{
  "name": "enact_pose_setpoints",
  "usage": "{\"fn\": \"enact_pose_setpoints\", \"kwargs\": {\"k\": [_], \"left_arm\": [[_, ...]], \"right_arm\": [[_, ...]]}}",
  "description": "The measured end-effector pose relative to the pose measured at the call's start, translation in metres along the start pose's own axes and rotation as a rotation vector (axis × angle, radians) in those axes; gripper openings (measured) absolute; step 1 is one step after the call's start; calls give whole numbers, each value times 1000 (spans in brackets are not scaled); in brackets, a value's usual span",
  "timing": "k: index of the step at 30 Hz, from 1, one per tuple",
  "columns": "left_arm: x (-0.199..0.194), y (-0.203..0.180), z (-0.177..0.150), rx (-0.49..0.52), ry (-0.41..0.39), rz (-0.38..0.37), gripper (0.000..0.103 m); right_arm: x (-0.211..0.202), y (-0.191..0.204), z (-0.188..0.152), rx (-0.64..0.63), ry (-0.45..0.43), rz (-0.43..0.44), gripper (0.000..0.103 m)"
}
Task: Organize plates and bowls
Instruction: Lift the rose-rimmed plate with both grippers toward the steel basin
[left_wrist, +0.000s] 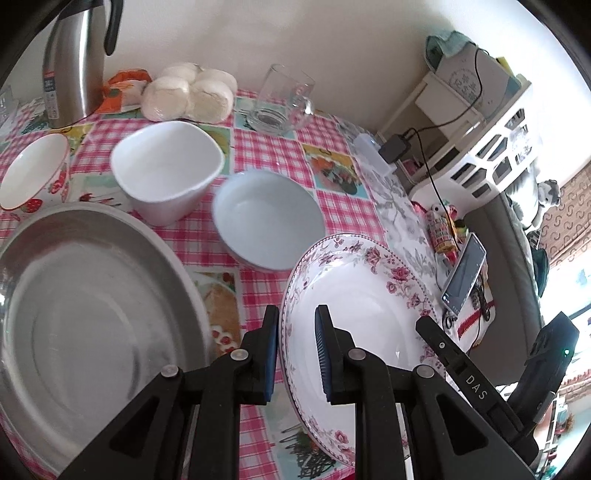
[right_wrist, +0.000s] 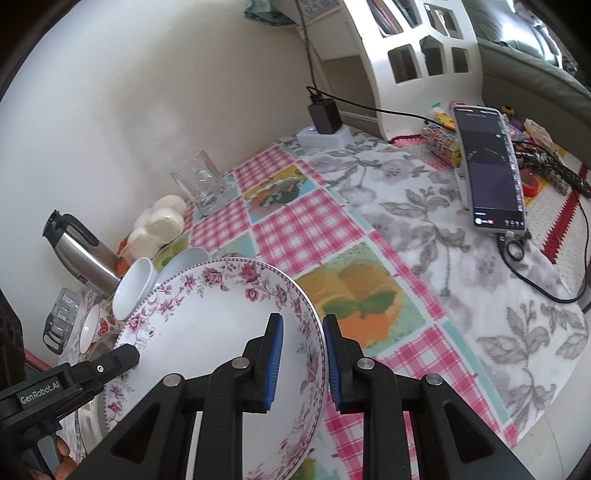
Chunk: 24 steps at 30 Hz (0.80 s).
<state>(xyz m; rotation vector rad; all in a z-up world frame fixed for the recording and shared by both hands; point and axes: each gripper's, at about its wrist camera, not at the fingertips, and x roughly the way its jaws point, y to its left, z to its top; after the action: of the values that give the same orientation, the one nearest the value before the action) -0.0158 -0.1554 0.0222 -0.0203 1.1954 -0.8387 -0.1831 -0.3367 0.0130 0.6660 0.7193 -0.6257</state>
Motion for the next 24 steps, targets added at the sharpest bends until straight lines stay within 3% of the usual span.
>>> {"fn": "enact_pose_setpoints", "kwargs": {"k": [24], "left_arm": [[-54,107,17,-146,-72,45,20]], "right_arm": [[25,115,-27,-140,43,82,24]]}}
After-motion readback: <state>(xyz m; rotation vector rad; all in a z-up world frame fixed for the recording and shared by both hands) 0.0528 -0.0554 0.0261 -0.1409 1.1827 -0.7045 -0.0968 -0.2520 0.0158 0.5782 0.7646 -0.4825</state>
